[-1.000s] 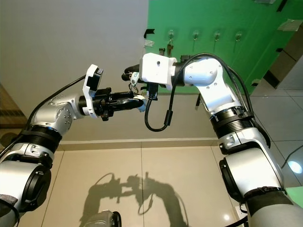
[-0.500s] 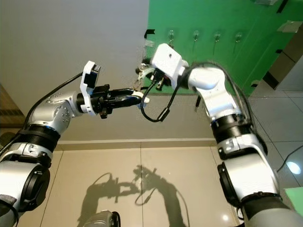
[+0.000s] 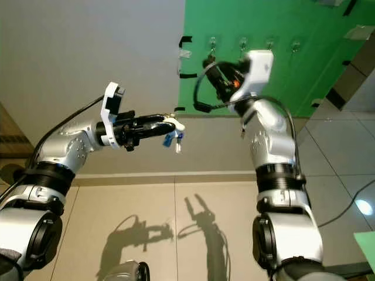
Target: Hang keys on a hook
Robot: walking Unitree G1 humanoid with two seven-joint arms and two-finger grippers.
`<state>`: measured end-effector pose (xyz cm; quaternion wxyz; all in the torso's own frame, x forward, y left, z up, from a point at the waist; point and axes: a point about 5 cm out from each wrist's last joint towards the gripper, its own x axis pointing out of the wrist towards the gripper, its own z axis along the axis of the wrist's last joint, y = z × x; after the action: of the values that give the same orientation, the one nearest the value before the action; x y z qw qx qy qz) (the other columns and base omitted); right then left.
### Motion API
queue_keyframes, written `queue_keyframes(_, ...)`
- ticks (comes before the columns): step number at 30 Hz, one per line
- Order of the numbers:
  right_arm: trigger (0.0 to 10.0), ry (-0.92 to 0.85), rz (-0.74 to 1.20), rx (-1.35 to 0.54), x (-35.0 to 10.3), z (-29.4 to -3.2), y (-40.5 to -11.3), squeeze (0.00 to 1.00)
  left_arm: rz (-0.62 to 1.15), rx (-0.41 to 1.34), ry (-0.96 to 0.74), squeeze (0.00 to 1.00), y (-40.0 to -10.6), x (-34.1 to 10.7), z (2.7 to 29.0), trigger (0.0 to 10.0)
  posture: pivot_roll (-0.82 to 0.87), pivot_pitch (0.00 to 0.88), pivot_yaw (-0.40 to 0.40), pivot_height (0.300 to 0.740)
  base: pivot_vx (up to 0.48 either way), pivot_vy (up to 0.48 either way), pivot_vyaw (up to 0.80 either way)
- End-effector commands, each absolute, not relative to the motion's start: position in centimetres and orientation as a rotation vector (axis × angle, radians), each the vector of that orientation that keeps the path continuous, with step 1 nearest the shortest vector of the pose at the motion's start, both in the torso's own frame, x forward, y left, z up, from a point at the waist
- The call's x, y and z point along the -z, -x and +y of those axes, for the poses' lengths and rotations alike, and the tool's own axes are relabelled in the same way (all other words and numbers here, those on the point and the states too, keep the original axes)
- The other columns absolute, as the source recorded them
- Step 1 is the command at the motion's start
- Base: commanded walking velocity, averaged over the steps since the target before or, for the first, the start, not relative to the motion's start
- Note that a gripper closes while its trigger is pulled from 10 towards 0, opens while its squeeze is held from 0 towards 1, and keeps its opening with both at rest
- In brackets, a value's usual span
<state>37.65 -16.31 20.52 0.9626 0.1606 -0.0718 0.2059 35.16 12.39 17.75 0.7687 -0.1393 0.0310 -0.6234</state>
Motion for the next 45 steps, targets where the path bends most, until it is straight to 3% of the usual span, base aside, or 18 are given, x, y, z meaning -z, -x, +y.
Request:
queue_keyframes(1,10.0,-0.341,-0.164,-0.373,-20.7,-16.9,-37.3,1.0,0.028,1.305,0.302,0.0,-35.3,-18.3,12.7,0.0,-0.04,0.0,-0.011,0.74,0.0,0.0,0.0)
queue_keyframes(5,10.0,-0.289,-0.072,-0.216,-15.7,-17.4,-34.1,1.0,0.034,1.051,0.341,0.0,-34.4,-16.2,14.4,0.0,-0.04,0.0,0.006,0.74,0.0,0.0,0.0)
queue_keyframes(11,10.0,-0.286,-0.059,-0.124,-13.9,-17.2,-31.9,1.0,0.045,0.78,0.327,0.0,-33.3,-14.0,14.6,0.0,-0.04,0.0,0.013,0.74,0.0,0.0,0.0)
queue_keyframes(14,10.0,-0.212,-0.047,-0.075,-12.9,-16.7,-30.5,1.0,0.048,0.527,0.324,0.0,-32.9,-12.8,15.1,0.0,-0.03,0.0,0.014,0.74,0.0,0.0,0.0)
queue_keyframes(15,10.0,-0.191,-0.043,-0.065,-12.6,-16.6,-29.9,0.0,0.056,0.458,0.267,0.0,-32.4,-12.3,15.2,0.0,-0.02,0.0,0.015,0.74,0.0,0.0,0.0)
queue_keyframes(17,10.0,-0.182,-0.04,-0.058,-12.4,-16.5,-29.6,0.0,0.06,0.42,0.224,0.0,-32.0,-12.0,15.2,0.0,-0.02,0.0,0.016,0.74,0.0,0.0,0.0)
queue_keyframes(18,10.0,-0.152,-0.05,-0.036,-12.2,-16.6,-28.9,0.0,0.082,0.361,0.164,0.0,-31.4,-11.5,15.5,10.0,-0.02,0.0,0.013,0.74,0.0,0.0,0.0)
queue_keyframes(21,10.0,-0.081,-0.099,0.095,-12.1,-18.2,-27.0,0.0,0.118,0.147,-0.081,0.0,-29.9,-10.6,17.1,10.0,-0.02,0.0,0.007,0.74,0.0,0.0,0.0)
queue_keyframes(23,10.0,-0.013,-0.115,0.165,-11.8,-19.7,-25.5,0.0,0.048,0.041,-0.261,0.0,-28.6,-11.0,18.5,10.0,-0.02,0.0,0.005,0.74,0.0,0.0,0.0)
queue_keyframes(26,10.0,0.082,-0.042,0.159,-9.9,-20.4,-24.2,0.0,0.026,-0.006,-0.323,0.0,-27.5,-10.5,19.4,10.0,-0.02,0.0,0.001,0.74,0.0,0.0,0.0)
queue_keyframes(34,10.0,0.131,0.038,0.109,-8.0,-20.5,-19.5,0.0,0.009,-0.067,-0.237,0.0,-22.9,-9.6,20.7,10.0,-0.02,0.0,-0.011,0.74,0.0,0.0,0.0)
queue_keyframes(41,10.0,0.073,0.071,0.052,-7.0,-19.5,-17.6,0.0,0.064,-0.025,-0.173,0.0,-22.1,-8.5,18.6,10.0,0.01,0.0,-0.014,0.74,0.0,0.0,0.0)
queue_keyframes(45,10.0,0.041,0.104,0.043,-5.3,-19.0,-18.0,0.0,0.091,-0.012,-0.187,0.0,-23.2,-7.4,17.5,10.0,0.02,0.0,-0.015,0.74,0.0,0.0,0.35)
